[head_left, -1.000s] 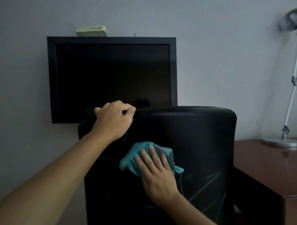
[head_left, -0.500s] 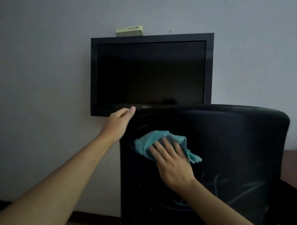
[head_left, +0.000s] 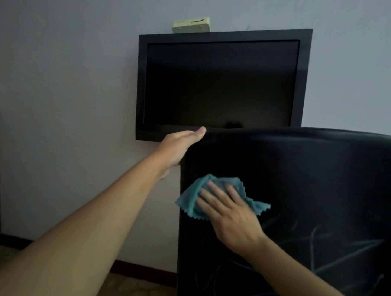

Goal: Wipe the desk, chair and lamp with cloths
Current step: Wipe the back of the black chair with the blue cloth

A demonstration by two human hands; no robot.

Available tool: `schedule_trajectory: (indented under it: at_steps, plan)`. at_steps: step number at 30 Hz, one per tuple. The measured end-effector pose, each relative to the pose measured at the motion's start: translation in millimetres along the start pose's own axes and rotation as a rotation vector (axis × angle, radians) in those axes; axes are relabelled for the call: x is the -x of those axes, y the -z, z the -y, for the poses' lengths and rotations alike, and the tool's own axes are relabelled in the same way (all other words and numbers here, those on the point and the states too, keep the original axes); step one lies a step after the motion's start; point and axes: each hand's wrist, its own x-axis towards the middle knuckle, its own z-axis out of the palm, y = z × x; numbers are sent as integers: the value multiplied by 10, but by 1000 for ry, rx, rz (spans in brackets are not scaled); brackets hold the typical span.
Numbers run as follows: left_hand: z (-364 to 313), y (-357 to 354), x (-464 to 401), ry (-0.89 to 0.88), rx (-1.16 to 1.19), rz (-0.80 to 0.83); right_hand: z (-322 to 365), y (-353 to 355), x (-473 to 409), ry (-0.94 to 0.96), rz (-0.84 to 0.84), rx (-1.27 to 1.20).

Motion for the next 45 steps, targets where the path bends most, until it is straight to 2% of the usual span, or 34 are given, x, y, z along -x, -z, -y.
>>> schedule_trajectory:
  at_steps: [5, 8, 10, 13, 15, 17, 19, 21, 23, 25, 27, 29, 30, 31, 33, 37, 39, 40, 42, 45]
  plan:
    - [4, 13, -52, 47, 82, -7, -368, 254, -653, -170, -158, -21]
    - [10, 22, -80, 28, 50, -1, -203, 147, -458, -212, -180, -90]
    - [21, 17, -80, 10, -5, -32, 103, -24, -65, -141, -116, -124]
    - [-27, -2, -24, -20, -9, -17, 477, -140, 430, 51, 114, -94]
    - [-4, 12, -11, -31, 5, -20, 350, -88, 387, 105, 127, -55]
    - [80, 15, 7, -6, 68, -3, 80, 27, 124, 16, -5, -48]
    - [287, -16, 62, 77, 183, 10, -197, 165, -213, -201, -137, -74]
    - [604, -119, 168, 180, 304, -3, -288, 219, -410, -323, -193, -75]
    - [951, -267, 310, 259, 359, -43, -128, 137, -330, -326, -193, -112]
    - [1219, -417, 484, 314, 361, -141, 186, -37, 74, -243, -118, -136]
    - [1356, -493, 617, 358, 393, -213, 531, -207, 604, -31, 90, -65]
    - [1378, -508, 671, 336, 426, -203, 715, -244, 942, 158, 304, -4]
    - [1363, -512, 676, 325, 443, -200, 701, -247, 967, 201, 338, 4]
    - [1338, -516, 670, 324, 453, -214, 632, -239, 906, 214, 326, 19]
    - [1303, -547, 658, 334, 435, -260, 414, -190, 637, 146, 186, 19]
    - [1352, -558, 659, 306, 444, -281, -53, -15, -118, -222, -95, -71]
    - [1383, -545, 647, 288, 448, -242, -26, -13, -209, -280, -123, -98]
    - [1402, -547, 631, 282, 443, -254, 56, -63, -132, -265, -111, -101]
    - [1452, -547, 610, 289, 435, -323, 353, -196, 207, -103, 13, -64]
    - [1434, -564, 630, 267, 355, -329, 757, -270, 812, 228, 380, -21]
